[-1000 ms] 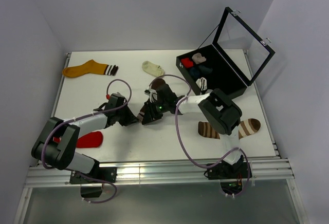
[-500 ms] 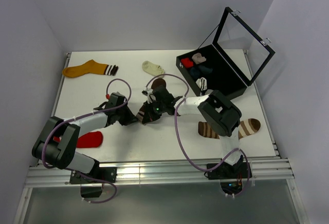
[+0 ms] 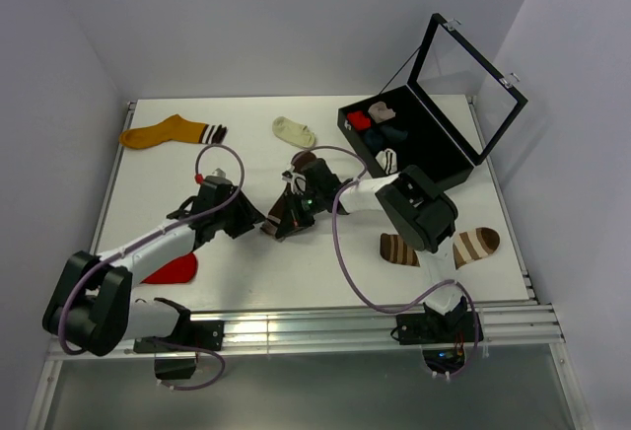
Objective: Roll the socks
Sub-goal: Roll the sock at the center of the board.
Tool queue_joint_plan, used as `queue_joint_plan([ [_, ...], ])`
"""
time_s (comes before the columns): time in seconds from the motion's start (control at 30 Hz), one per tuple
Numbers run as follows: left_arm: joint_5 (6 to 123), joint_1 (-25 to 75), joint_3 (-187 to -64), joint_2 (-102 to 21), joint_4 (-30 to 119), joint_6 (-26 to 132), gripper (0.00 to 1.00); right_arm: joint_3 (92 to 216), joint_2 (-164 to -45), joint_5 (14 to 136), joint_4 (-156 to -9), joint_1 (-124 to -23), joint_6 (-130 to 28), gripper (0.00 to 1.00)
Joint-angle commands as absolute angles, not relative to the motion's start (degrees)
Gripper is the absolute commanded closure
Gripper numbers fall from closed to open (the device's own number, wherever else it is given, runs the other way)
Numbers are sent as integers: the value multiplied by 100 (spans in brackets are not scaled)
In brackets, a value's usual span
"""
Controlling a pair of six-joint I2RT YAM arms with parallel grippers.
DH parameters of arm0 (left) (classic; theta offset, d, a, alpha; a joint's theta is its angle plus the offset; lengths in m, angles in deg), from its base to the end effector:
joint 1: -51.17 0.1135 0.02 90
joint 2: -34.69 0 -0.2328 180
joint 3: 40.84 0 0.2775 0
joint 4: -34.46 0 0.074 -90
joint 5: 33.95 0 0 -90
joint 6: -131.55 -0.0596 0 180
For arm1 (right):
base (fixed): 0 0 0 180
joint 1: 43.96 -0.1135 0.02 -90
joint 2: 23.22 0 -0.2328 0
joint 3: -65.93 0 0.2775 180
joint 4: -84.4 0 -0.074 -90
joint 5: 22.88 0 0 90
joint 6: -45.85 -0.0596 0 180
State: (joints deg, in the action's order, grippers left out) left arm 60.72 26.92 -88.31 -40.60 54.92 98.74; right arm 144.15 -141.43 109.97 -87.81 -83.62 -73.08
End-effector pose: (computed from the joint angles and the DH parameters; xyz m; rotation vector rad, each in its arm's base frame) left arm 0.2671 -0.1256 0.1096 -0.6847 2.4556 -0.7124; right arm 0.2988 0.3004 0.0532 -0.6328 2.5418 1.4029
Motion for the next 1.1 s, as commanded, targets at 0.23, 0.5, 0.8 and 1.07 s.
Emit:
queue_joint_plan([
  [0.23,6045,2717,-7979,-3255,5029,9842,64,14205,-14398,11941,-9646,-8070,-8686,100],
  [0.5,6133,2726,-7785,-3518,4801,9956,69,14178,-14548,12065,-9920,-7999,-9073,100],
  [0.8,6045,2717,-7811,-4282,4212,10272,70,14178,-14618,12030,-9850,-7999,-8977,100],
  [1.07,6036,2717,-7952,-4775,4045,10369,68,14240,-14644,11995,-9727,-7999,-8871,99],
])
